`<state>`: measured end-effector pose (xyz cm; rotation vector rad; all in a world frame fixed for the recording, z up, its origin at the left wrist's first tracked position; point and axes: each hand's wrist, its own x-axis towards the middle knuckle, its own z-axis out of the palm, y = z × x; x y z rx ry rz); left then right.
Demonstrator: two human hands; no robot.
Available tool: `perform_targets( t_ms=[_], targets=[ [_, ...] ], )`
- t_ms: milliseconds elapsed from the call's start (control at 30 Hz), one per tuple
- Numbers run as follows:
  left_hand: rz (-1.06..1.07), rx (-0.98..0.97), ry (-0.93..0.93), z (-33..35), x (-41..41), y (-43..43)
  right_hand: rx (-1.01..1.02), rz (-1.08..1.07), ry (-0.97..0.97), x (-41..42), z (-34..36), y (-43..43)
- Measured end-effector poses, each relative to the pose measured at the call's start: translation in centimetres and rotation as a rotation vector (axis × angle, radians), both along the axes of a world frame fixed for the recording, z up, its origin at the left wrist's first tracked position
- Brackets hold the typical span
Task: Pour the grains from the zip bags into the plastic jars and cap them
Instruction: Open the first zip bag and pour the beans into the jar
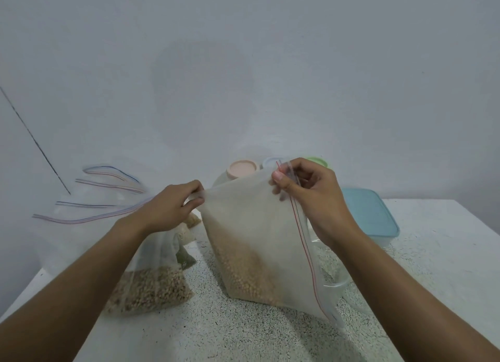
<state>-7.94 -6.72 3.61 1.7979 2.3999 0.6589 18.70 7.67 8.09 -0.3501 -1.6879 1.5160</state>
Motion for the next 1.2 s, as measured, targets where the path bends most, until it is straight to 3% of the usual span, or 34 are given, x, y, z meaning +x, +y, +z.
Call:
perform_targets(
  t_ms=[367,533,833,1067,1200],
  targets=[
    [-0.094,0.196,-0.366,2.9,1.4,-0.8,-0.079,-0.018,0.173,1.5,1.3,-0.9],
    [-0.028,0.394,-0.877,3.4,3.6,-0.4,-0.107,-0.017,0.22,1.8,2.4,-0.5],
    [0.248,0.777,-1.349,2.8,4.8,1.1,-0.116,-0.018,0.211,1.4,2.9,0.0],
    [0.383,0.767,-1.799,4.0,5.5,1.1,-0.135,-0.01,0.203,2.2,3.5,0.2],
    [0.338,0.815,-1.892,4.9,5.8,0.8,-0.151,-0.001,0.21,2.6,3.8,0.3]
  ],
)
